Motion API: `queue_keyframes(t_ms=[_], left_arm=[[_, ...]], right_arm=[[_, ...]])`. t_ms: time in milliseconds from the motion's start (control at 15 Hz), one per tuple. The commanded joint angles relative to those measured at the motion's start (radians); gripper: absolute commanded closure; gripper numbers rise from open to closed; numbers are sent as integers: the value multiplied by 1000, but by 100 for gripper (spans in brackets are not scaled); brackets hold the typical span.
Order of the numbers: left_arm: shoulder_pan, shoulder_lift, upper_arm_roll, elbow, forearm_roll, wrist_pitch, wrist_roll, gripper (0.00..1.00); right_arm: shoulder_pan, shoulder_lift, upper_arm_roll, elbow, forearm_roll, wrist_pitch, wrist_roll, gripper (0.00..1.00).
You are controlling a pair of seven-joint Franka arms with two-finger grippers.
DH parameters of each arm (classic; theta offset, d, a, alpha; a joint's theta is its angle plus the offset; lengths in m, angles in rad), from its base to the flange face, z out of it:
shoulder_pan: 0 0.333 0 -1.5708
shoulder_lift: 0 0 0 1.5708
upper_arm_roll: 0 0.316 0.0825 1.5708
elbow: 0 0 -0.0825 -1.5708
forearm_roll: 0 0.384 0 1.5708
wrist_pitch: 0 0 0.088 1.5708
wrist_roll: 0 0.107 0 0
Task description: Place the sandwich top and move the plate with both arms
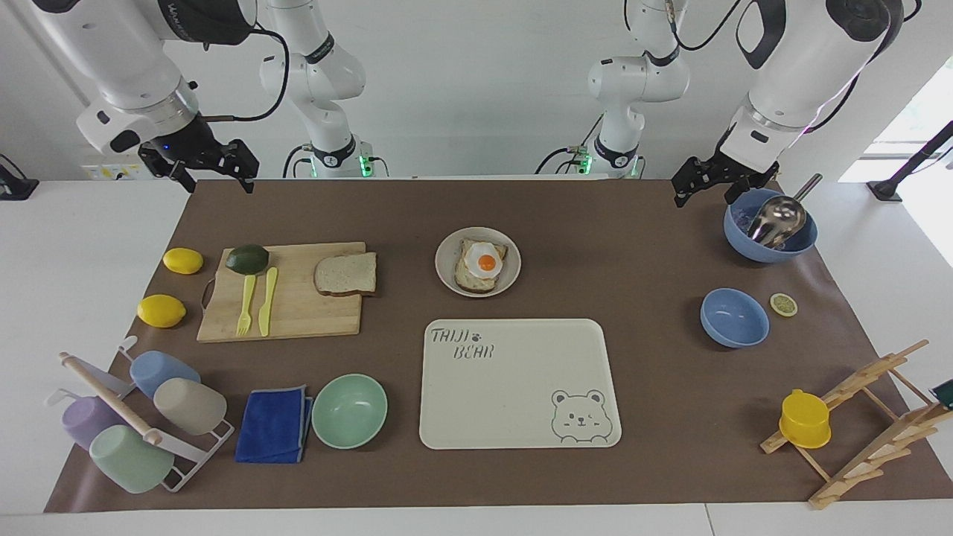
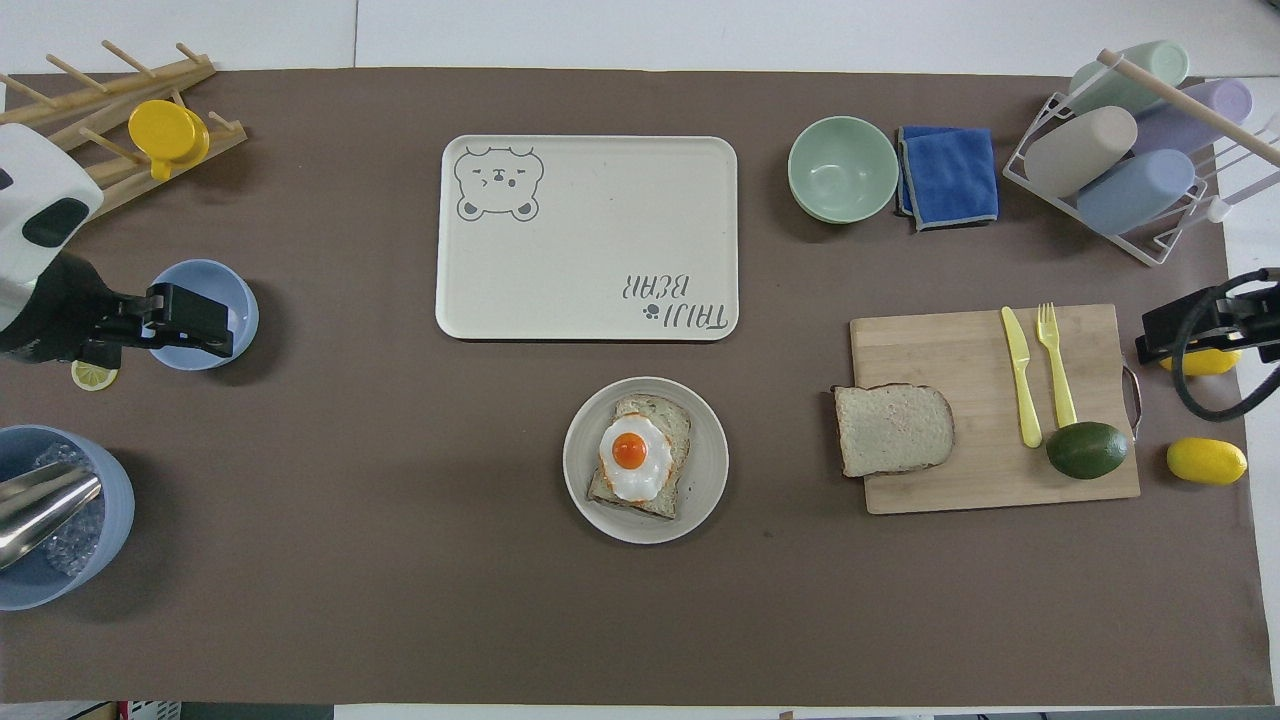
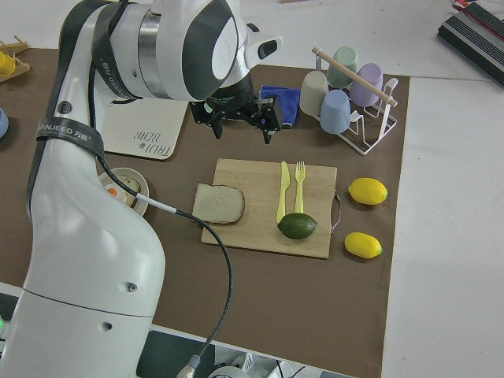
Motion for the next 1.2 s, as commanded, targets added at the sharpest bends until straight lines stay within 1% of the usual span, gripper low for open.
queue_keyframes(t_ms=[0,67,133,200,267,400,533,600,733,800,867,1000,1133], left_arm=[[6,-13,-3,-7,14,1,6,0],[6,-13,-3,-7,14,1,6,0],[6,-13,-5,-7,12,1,6,0],[6,-13,-3,-7,12,1,6,0],[6,-13,-5,-7,14,1,6,0],[6,-13,-3,-7,14,-1,6,0],[6,-13,-3,-7,14,1,6,0],[6,-13,-3,-7,14,-1,6,0],[6,-13,-3,-7,12,-1,6,0],[6,-13,-3,-7,14,-1,6,0],[6,-13,-5,-7,14,1,6,0],[6,-13,-5,-7,14,1,6,0],[6,-13,-3,-7,14,1,6,0]], right_arm=[[26,-45,46,-124,-5,130,-19,0],[71,-78,52,-220,-23,218,16,0],[148,-79,52,-291,-59,270,97,0],[216,-48,52,-324,-122,295,221,0],[259,10,55,-327,-152,300,330,0],[336,108,55,-329,-196,350,427,0],[352,168,55,-350,-221,404,453,0],[385,208,55,-347,-221,419,482,0],[436,263,55,-346,-242,422,586,0],[457,294,55,-352,-274,425,622,0],[459,312,55,-353,-300,424,636,0],[455,319,55,-370,-319,422,639,0],[453,311,55,-410,-319,447,645,0]])
